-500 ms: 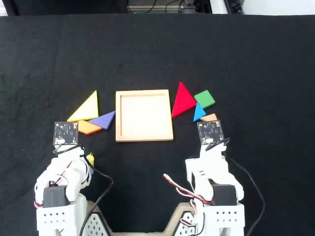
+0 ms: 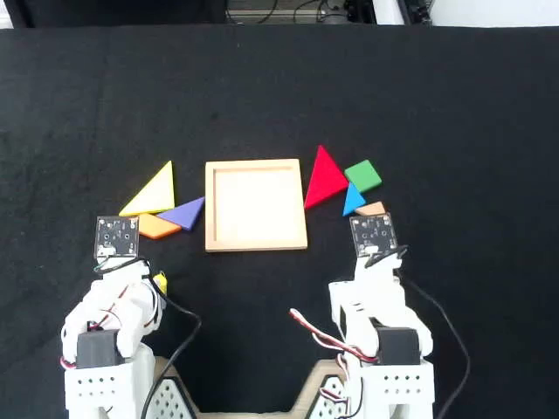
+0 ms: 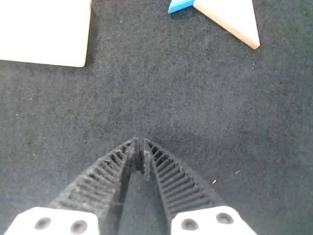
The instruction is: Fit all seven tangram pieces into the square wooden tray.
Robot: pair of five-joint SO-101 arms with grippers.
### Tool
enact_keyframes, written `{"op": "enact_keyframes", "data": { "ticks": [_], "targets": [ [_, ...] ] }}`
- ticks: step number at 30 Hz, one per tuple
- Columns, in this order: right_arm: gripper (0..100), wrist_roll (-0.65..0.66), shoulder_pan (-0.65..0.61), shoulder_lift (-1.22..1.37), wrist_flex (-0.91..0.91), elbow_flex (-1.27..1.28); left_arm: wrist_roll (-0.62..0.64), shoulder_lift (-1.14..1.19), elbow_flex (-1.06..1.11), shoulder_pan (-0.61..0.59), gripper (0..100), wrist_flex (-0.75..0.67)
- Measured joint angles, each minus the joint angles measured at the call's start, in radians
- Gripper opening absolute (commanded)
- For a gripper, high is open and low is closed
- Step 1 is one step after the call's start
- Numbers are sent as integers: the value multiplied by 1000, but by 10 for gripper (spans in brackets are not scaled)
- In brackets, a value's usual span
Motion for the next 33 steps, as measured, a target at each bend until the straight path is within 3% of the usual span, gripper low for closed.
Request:
{"op": "enact_keyframes", "data": {
  "ticks": [10, 14, 25, 33],
  "targets": [
    [18, -9, 0, 0, 0, 0, 0, 0, 0, 0, 166, -5],
    [18, -9, 0, 0, -11, 0, 0, 0, 0, 0, 168, -72],
    [21, -8, 3, 0, -275, 0, 0, 0, 2, -2, 170, -161],
    [18, 138, 3, 0, -299, 0, 0, 0, 2, -2, 167, -161]
  ]
}}
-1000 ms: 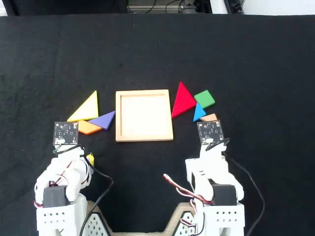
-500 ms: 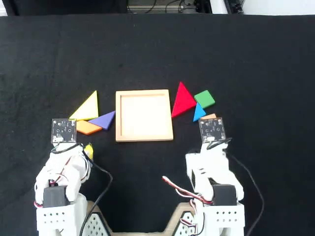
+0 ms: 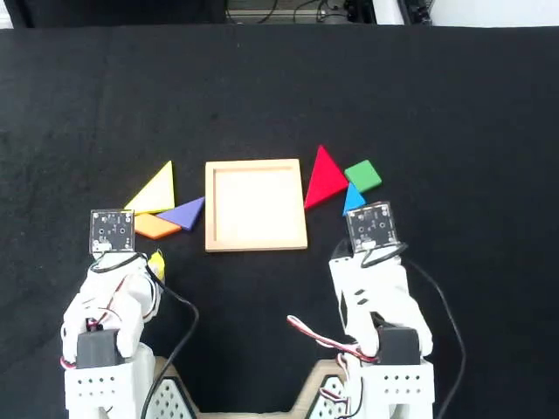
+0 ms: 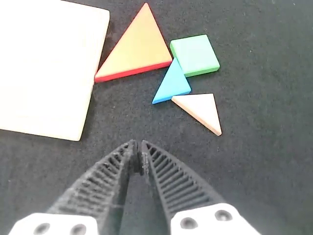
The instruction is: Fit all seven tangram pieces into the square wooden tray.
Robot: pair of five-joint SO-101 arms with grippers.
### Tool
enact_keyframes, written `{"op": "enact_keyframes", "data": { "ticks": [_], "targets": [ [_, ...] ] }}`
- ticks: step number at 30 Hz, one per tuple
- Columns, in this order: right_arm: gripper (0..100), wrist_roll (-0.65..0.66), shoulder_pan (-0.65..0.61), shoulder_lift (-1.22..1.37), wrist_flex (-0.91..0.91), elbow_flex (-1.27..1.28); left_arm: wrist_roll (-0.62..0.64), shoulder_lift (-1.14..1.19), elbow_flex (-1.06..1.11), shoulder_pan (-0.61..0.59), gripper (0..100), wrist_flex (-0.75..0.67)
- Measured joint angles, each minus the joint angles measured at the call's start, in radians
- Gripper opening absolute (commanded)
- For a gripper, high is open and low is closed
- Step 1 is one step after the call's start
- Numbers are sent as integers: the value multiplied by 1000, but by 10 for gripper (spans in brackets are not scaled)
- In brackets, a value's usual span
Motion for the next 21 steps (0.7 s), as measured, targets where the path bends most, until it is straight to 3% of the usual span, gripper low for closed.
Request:
{"op": "enact_keyframes", "data": {
  "ticks": [13, 21],
  "targets": [
    [21, 14, 0, 0, 219, 0, 0, 0, 0, 0, 167, 0],
    [18, 15, 0, 0, 235, 0, 0, 0, 0, 0, 170, 0]
  ]
}}
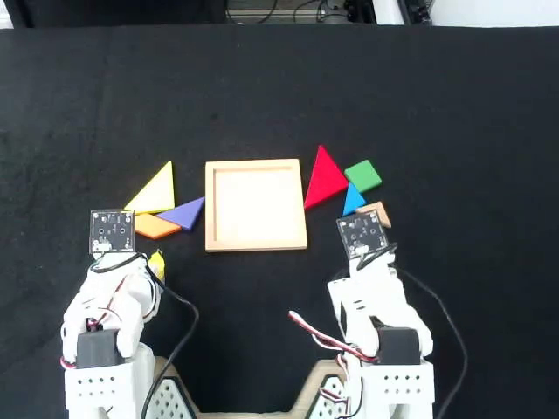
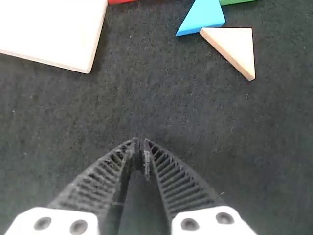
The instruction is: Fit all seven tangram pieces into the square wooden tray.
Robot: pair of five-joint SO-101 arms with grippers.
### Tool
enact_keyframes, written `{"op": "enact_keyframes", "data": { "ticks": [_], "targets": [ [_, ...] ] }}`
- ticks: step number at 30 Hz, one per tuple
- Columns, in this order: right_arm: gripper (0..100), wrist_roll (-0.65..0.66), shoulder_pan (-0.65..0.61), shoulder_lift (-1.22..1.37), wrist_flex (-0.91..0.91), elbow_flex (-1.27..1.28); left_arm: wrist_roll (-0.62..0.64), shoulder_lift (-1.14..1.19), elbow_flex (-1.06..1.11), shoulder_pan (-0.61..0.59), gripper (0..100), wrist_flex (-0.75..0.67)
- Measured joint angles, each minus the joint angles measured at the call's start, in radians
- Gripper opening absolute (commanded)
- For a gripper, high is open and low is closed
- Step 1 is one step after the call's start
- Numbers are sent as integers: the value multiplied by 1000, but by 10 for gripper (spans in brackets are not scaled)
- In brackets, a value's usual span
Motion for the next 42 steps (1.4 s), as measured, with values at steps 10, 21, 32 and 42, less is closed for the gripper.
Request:
{"op": "enact_keyframes", "data": {
  "ticks": [10, 21, 32, 42],
  "targets": [
    [21, 2, 77, 0, -209, -341, 0, 0, 0, 0, 170, 0],
    [22, 0, 37, -3, -359, -606, 0, 0, 0, 0, 167, 0],
    [21, 0, -2, 381, -356, -760, 0, 0, 0, 0, 170, 15],
    [21, -74, -48, 1092, -137, -1277, 0, 0, 0, 0, 170, 21]
  ]
}}
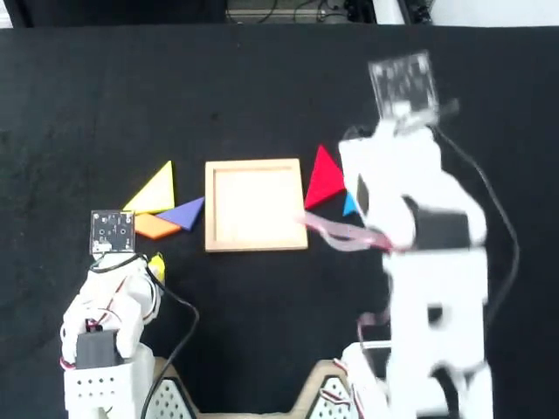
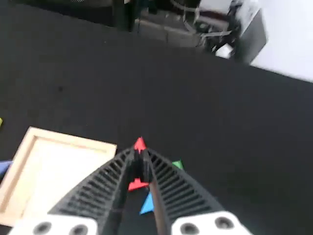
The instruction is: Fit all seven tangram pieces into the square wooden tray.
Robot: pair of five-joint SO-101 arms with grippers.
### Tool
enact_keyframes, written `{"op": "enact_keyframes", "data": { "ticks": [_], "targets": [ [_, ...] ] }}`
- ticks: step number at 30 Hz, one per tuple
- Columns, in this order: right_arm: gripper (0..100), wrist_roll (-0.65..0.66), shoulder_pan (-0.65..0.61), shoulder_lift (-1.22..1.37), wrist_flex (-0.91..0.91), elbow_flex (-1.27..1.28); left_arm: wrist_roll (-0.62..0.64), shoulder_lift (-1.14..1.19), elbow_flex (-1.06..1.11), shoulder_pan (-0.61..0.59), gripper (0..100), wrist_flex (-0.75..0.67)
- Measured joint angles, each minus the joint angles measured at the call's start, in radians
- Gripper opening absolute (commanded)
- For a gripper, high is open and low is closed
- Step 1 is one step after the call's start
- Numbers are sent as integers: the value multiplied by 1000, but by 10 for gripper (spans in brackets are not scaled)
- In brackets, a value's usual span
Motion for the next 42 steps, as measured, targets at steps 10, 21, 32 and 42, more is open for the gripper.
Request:
{"op": "enact_keyframes", "data": {
  "ticks": [10, 21, 32, 42],
  "targets": [
    [83, -140, -9, 635, 229, -442, 0, 0, 0, 0, 170, 0],
    [156, -199, -28, 1026, 281, -635, 0, 0, 0, 0, 170, 0],
    [162, -103, -31, 1347, 281, -875, 0, 0, 0, 0, 170, 0],
    [221, -20, -37, 1491, 288, -956, 0, 0, 0, 0, 170, 0]
  ]
}}
